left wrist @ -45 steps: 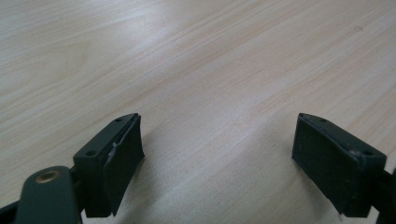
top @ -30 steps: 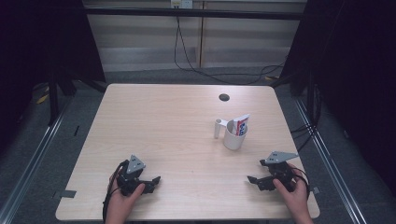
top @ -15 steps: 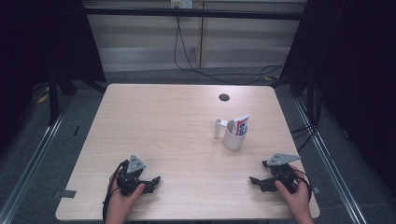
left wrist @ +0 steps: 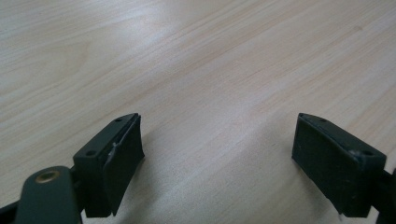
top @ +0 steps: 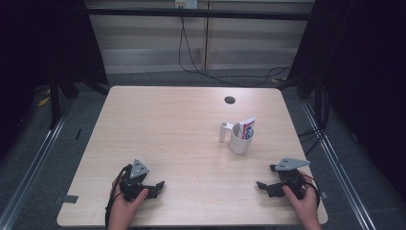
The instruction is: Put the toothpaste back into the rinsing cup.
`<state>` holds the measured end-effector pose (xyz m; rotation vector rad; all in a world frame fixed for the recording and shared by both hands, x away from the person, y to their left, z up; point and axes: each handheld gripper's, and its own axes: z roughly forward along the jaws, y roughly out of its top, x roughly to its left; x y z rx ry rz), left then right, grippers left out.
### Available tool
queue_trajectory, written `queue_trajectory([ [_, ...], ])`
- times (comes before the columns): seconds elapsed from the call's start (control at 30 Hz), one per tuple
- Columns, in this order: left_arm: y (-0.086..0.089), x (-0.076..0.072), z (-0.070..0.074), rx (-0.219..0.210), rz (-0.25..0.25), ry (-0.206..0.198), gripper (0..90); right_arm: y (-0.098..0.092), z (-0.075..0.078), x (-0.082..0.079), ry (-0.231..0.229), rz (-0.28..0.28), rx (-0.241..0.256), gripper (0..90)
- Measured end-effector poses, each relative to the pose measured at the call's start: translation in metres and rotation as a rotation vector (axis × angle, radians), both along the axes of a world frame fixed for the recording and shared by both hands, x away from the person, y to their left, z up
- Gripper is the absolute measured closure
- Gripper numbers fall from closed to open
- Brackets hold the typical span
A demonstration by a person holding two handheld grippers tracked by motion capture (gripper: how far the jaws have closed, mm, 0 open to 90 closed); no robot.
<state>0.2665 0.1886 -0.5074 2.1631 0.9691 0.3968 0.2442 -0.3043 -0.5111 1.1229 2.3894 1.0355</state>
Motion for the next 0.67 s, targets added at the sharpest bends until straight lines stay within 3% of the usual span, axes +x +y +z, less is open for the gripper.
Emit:
queue_trajectory([
  [0.67, -0.0001, -0.0007, -0.0003, -0.005, 0.004, 0.0, 16.1, 0.0002, -0.0001, 0.0007, 0.0, 0.004, -0.007, 10.2],
])
